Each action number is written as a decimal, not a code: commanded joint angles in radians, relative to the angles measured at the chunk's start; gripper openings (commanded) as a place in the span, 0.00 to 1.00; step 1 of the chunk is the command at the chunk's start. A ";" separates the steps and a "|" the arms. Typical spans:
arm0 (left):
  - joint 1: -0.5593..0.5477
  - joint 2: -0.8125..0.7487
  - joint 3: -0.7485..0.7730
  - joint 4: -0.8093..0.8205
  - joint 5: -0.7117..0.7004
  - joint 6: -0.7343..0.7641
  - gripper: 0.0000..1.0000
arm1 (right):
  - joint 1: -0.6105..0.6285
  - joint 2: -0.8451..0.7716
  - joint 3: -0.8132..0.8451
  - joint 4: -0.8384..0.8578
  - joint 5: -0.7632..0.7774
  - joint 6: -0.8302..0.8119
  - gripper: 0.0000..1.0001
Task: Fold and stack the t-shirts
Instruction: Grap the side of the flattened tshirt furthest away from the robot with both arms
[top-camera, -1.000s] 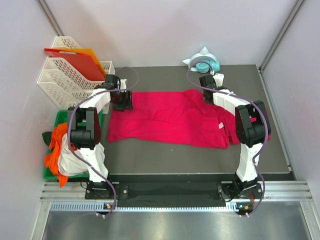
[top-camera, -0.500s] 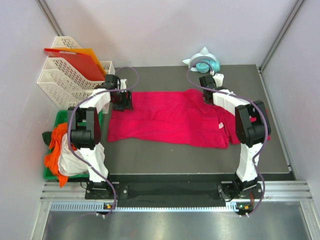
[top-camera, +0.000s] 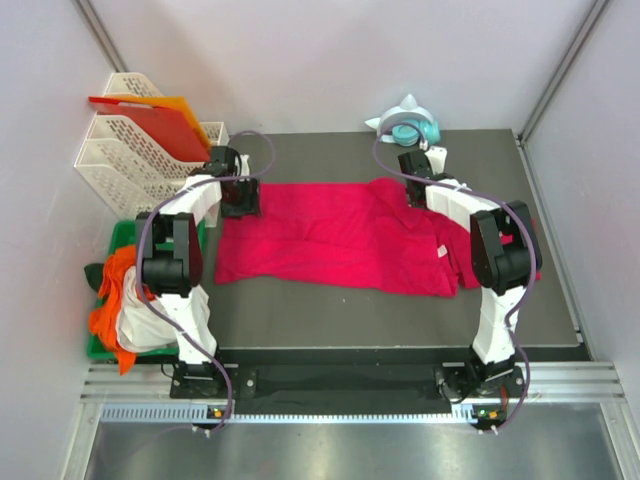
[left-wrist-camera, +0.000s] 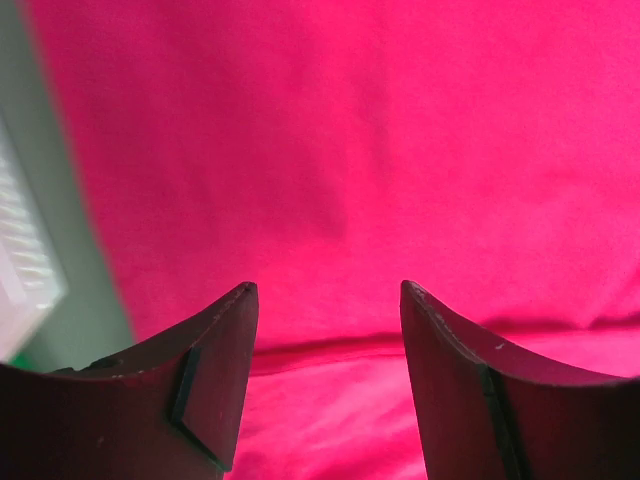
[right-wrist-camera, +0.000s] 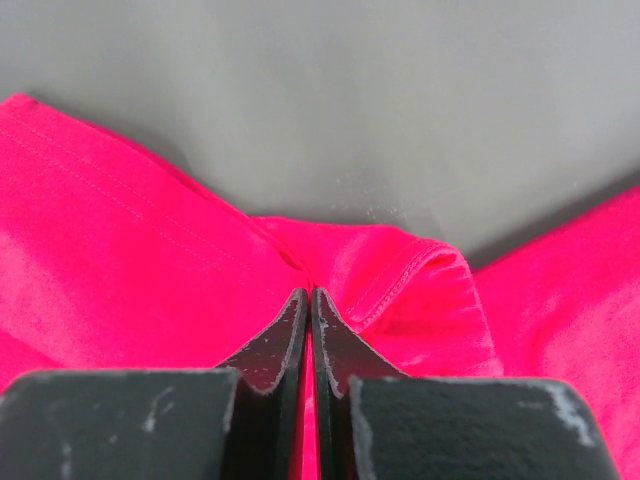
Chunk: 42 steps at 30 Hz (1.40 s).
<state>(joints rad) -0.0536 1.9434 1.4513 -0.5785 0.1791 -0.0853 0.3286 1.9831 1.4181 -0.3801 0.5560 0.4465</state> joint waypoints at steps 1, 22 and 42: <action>0.029 0.090 0.144 0.016 -0.168 -0.045 0.64 | 0.016 -0.073 0.007 0.038 0.015 -0.015 0.00; 0.047 0.402 0.555 0.045 -0.251 -0.004 0.61 | 0.032 -0.089 -0.005 0.033 0.007 -0.051 0.00; 0.083 0.493 0.603 0.063 -0.262 0.004 0.53 | 0.043 -0.070 -0.008 0.032 0.009 -0.052 0.00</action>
<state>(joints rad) 0.0025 2.4214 2.0644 -0.5488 -0.0635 -0.0841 0.3592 1.9438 1.4136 -0.3664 0.5560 0.4000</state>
